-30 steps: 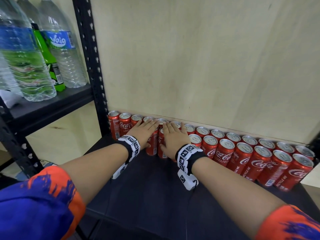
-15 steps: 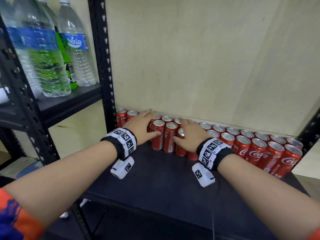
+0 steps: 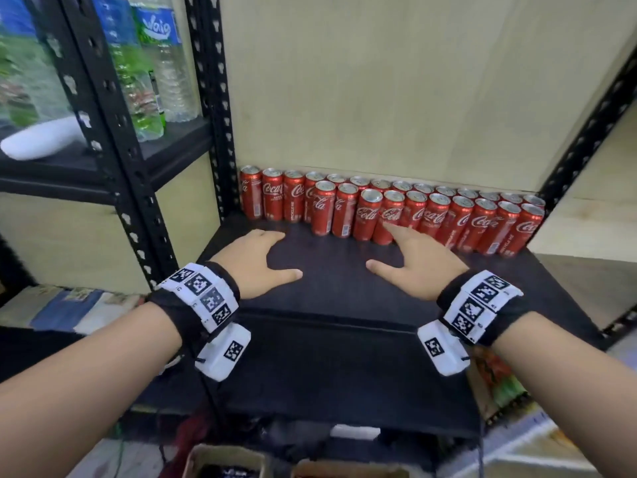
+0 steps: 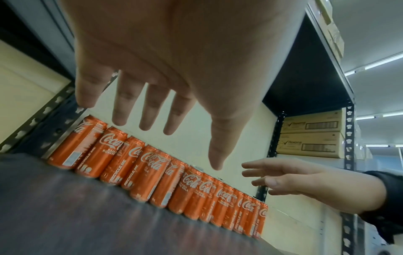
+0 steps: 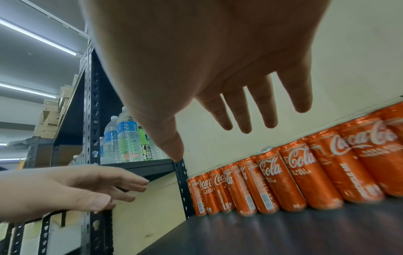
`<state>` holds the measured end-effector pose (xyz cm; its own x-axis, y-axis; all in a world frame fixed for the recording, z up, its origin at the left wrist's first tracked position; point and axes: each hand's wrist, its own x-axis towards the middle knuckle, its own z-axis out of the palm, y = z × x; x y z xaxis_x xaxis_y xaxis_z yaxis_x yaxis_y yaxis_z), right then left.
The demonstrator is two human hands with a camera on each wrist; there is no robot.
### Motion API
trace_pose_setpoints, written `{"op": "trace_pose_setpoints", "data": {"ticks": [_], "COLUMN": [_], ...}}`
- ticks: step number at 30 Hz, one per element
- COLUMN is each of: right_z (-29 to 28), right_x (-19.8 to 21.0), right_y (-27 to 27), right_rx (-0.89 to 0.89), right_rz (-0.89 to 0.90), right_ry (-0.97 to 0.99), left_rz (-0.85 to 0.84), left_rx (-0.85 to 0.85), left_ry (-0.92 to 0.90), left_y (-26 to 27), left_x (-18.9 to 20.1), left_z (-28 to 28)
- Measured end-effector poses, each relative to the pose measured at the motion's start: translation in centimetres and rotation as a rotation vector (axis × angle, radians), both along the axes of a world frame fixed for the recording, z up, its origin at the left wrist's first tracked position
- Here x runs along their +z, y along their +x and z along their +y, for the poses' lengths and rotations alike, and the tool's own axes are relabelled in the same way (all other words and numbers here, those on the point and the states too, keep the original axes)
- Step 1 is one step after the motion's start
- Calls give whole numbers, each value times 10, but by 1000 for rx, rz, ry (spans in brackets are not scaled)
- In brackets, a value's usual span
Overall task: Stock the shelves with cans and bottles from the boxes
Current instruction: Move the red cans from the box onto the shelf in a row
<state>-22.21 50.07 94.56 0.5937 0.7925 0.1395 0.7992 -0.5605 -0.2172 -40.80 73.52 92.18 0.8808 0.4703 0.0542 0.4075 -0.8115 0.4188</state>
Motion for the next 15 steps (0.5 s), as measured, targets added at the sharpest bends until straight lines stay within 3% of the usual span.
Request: {"op": "trace_pose_setpoints", "data": {"ticks": [9, 15], "right_z": [-79, -138], "right_x": [-55, -126], "right_y": [-52, -63], "right_rx": [-104, -133], "right_rz": [220, 506], "right_ry": [-234, -451], "left_rz": [273, 536], "left_rx": [-41, -78], "left_ry": [-103, -207], "left_y": [-48, -57], "left_x": [-69, -130], "left_z": [-37, -83]}}
